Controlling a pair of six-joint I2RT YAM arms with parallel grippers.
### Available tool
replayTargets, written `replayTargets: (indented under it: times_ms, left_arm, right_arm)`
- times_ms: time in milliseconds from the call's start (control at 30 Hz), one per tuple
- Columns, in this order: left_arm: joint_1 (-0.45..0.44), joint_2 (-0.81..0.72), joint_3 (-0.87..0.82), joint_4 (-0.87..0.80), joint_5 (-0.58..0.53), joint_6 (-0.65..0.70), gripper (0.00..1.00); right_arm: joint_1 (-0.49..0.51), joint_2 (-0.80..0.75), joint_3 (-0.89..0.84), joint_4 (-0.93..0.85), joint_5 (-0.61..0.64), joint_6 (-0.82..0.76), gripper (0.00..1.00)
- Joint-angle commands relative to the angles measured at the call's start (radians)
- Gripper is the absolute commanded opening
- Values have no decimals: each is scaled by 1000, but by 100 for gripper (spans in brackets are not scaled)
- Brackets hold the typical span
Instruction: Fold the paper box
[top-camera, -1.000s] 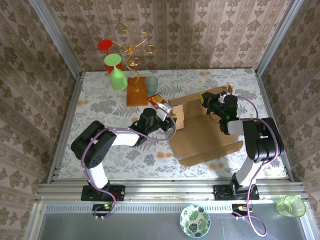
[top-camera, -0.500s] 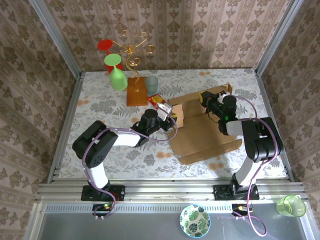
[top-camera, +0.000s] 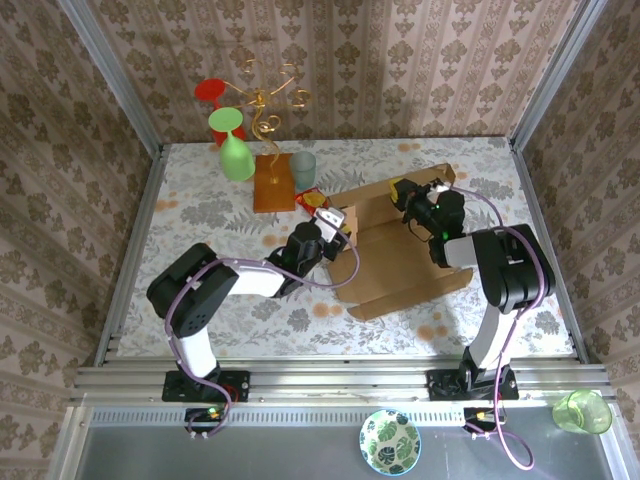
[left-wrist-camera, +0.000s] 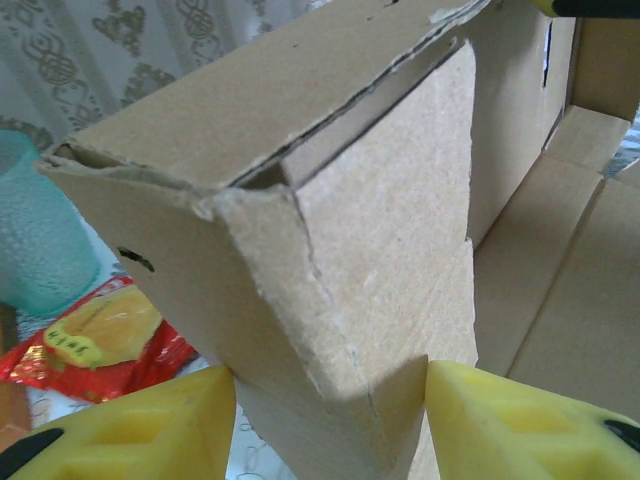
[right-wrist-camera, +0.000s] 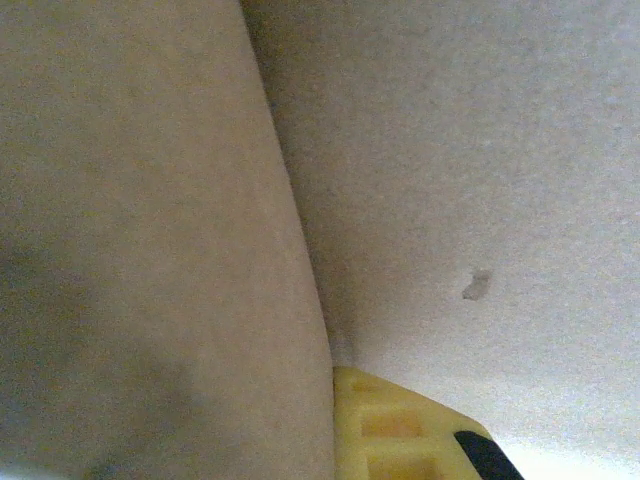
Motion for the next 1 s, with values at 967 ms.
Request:
replayTargets:
  times_ms: [967]
  left_arm:
    - [-21, 145, 77, 89, -215, 4, 40]
  right_arm:
    - [25, 55, -23, 124, -31, 50, 0]
